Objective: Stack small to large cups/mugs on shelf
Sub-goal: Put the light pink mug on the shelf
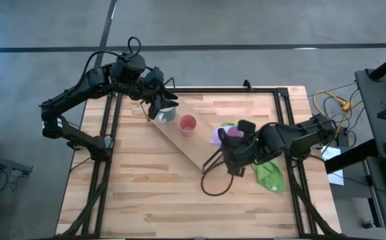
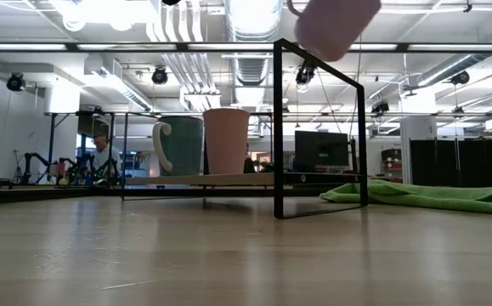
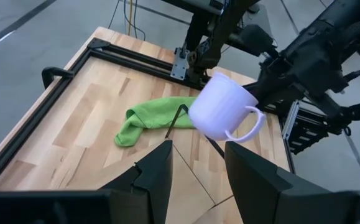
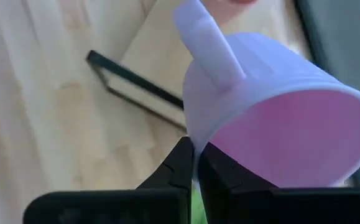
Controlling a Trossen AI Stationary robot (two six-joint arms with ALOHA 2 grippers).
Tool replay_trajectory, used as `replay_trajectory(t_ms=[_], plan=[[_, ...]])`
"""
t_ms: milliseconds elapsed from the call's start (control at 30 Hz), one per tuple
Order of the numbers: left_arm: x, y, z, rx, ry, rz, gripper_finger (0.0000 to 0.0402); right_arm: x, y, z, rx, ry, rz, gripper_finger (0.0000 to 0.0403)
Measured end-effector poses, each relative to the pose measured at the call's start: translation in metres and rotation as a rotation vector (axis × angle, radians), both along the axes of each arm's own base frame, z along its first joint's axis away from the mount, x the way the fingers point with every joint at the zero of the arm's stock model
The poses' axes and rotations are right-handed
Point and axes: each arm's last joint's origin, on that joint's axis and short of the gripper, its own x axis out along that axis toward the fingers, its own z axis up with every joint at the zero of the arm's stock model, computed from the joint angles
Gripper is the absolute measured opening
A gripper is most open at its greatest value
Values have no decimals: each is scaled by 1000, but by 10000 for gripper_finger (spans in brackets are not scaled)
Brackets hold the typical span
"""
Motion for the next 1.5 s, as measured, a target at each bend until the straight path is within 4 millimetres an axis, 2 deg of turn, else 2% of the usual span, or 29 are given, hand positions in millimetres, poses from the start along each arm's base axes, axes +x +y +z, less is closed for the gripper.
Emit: replay_trajectory(t_ms=[233,767,900,1033,1333,1500], plan=[[-1,0,-1,2,16,-4,132,13,-15,2,-109,35,276,9],[-7,-2,-10,-35,124,-4,132,29,-88,2,-85,134,511,9],[-8,-3,-12,-43,147,-3,132,29,-100,1,-56,148,631,9],[-10,-3,-14,-50,175,6,132,29,-112,1,-105,180,740,9],[-10,-2,-14,-27,180,39,132,31,-140,-2,-75,166,837,9],[-9,0,-15,-8,187,70,132,29,-148,-8,-53,184,877,9]])
